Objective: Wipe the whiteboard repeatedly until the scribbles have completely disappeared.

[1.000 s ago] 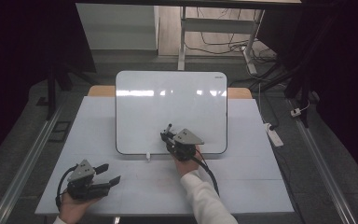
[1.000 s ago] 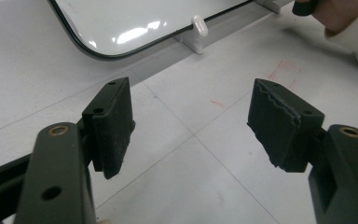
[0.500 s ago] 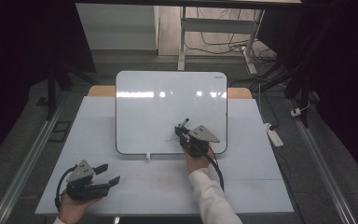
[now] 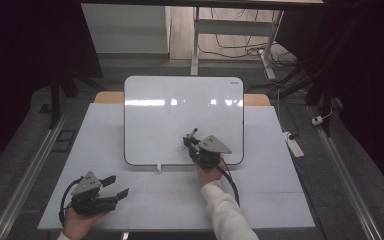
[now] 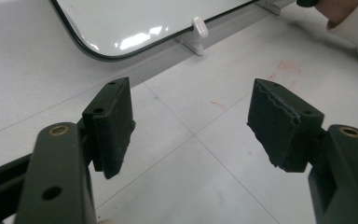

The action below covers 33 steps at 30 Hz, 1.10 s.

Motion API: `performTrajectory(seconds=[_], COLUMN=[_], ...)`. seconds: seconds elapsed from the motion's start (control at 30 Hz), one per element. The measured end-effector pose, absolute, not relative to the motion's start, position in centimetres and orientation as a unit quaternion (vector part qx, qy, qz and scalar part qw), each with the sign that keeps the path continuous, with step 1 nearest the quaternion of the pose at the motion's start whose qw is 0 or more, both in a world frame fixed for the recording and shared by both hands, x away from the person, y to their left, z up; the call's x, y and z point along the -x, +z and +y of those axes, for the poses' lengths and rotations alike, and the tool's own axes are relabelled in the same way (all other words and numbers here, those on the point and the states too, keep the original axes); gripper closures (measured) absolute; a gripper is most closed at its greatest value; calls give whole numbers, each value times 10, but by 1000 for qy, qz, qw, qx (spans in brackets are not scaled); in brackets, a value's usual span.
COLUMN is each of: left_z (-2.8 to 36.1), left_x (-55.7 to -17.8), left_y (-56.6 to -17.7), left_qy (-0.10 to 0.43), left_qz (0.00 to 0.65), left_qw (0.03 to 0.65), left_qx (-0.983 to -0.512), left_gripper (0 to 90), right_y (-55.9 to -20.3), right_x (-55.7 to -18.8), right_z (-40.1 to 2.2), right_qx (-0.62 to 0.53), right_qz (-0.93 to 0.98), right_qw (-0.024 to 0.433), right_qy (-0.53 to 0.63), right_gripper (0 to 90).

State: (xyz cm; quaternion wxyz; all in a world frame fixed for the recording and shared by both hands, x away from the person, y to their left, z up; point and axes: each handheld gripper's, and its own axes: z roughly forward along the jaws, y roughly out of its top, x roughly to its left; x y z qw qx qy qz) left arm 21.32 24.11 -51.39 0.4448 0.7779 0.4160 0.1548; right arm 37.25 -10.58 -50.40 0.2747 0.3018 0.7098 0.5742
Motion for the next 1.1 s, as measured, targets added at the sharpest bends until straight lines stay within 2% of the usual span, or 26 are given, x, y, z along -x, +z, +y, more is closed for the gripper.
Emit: performTrajectory(seconds=[0.1, 0.17, 0.33, 0.5, 0.67, 0.73, 0.8, 0.93, 1.07, 1.1], left_z=[241, 240, 241, 241, 241, 241, 240, 241, 240, 240], left_x=[-214, -215, -213, -214, -213, -213, -214, -213, -214, -214], left_y=[-514, -515, -514, -514, -513, -513, -514, -513, -514, -514], left_qy=[154, 153, 155, 153, 156, 155, 155, 156, 154, 154], left_qz=[415, 414, 416, 415, 414, 414, 414, 415, 414, 413], left_qw=[445, 444, 445, 445, 446, 446, 446, 446, 445, 445], left_qx=[-778, -780, -778, -779, -778, -778, -778, -778, -779, -779], left_gripper=[316, 315, 316, 316, 316, 316, 316, 316, 316, 316], right_y=[-503, -507, -503, -509, -507, -512, -514, -510, -519, -520], right_x=[-374, -369, -373, -363, -365, -360, -355, -364, -353, -351], right_z=[-109, -99, -108, -105, -116, -107, -101, -114, -90, -87], right_qx=[-309, -281, -306, -290, -316, -299, -279, -315, -261, -250], right_qz=[703, 725, 706, 733, 711, 727, 743, 710, 754, 759], right_qw=[276, 260, 276, 261, 274, 253, 258, 256, 235, 242], right_qy=[577, 572, 576, 558, 566, 564, 552, 575, 555, 550], right_gripper=[773, 773, 773, 773, 773, 773, 773, 773, 773, 773])
